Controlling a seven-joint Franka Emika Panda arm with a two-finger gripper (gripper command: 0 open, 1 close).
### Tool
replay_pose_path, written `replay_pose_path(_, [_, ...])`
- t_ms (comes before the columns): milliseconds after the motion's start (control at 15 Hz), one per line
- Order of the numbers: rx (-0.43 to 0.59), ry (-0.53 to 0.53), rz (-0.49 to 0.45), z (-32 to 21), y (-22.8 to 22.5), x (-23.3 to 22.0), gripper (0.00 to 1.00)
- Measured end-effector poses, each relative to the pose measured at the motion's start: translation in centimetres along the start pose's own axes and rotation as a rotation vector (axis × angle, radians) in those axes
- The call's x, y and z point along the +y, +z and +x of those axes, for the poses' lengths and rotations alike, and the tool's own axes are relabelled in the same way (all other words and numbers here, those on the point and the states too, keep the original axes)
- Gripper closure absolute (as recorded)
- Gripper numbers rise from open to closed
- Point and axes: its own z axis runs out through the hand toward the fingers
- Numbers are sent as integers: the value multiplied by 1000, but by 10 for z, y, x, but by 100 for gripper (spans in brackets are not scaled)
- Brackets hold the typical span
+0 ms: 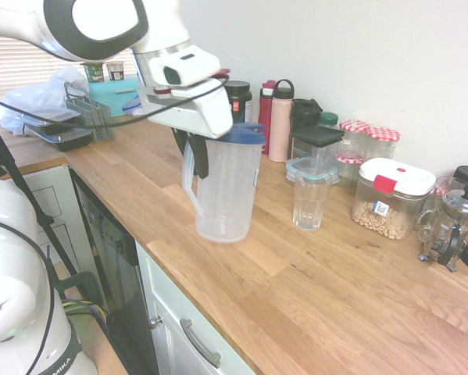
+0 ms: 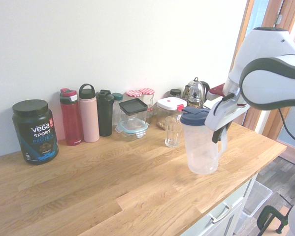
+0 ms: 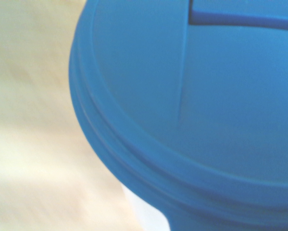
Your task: Pour me some water
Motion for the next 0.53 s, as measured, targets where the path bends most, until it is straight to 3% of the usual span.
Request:
replay_pose_path(267, [180,18,150,-71,-5,-82,100])
replay_pose_path(533, [155,11,211,-82,8,-161,100])
